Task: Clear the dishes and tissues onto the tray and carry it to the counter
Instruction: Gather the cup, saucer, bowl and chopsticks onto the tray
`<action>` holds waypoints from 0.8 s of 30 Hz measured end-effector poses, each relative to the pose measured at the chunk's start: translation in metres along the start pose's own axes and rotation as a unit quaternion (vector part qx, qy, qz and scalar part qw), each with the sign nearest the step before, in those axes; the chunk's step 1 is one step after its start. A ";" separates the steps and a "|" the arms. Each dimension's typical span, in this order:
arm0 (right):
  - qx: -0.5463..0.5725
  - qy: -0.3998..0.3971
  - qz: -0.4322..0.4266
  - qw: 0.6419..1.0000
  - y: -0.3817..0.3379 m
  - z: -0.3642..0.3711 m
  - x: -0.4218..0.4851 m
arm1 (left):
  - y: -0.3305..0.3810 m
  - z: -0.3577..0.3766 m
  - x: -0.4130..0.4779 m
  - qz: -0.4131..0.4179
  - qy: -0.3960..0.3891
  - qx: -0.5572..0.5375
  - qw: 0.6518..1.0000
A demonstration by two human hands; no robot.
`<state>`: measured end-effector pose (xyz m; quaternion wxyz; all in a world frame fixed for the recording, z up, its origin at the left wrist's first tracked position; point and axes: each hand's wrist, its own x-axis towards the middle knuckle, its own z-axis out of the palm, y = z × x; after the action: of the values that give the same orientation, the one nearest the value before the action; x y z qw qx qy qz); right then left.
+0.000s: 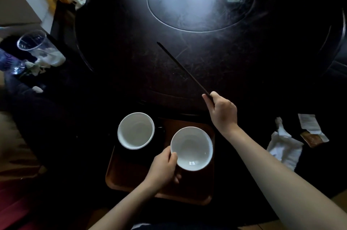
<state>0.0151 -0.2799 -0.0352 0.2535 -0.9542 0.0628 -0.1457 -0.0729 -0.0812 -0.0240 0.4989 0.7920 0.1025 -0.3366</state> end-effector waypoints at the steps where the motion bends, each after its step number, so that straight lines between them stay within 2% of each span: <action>1: 0.006 -0.009 -0.009 1.000 0.000 -0.005 -0.007 | -0.003 0.000 0.001 -0.003 0.000 -0.001 1.000; 6: 0.051 -0.148 0.000 0.988 0.009 -0.021 -0.048 | -0.013 -0.001 0.000 0.026 -0.016 0.021 0.999; 9: 0.019 -0.184 -0.010 0.983 0.012 -0.020 -0.066 | -0.016 -0.002 0.001 0.023 -0.023 0.001 0.999; 14: -0.037 -0.247 0.040 0.968 0.012 -0.016 -0.072 | -0.018 -0.005 0.003 -0.020 -0.032 -0.058 0.998; 16: -0.048 -0.256 0.042 0.965 0.010 -0.016 -0.070 | -0.016 -0.011 0.003 -0.051 -0.021 -0.113 0.992; 20: -0.057 -0.281 0.037 0.957 0.006 -0.016 -0.065 | -0.017 -0.032 0.001 -0.135 -0.005 -0.284 0.949; 24: -0.051 -0.289 0.027 0.956 0.000 -0.013 -0.062 | -0.034 -0.042 -0.002 -0.238 0.001 -0.391 0.889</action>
<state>-0.0480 -0.2737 -0.0393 0.2154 -0.9653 0.0200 0.1461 -0.0729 -0.0282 -0.0355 0.6733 0.4846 0.4118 -0.3772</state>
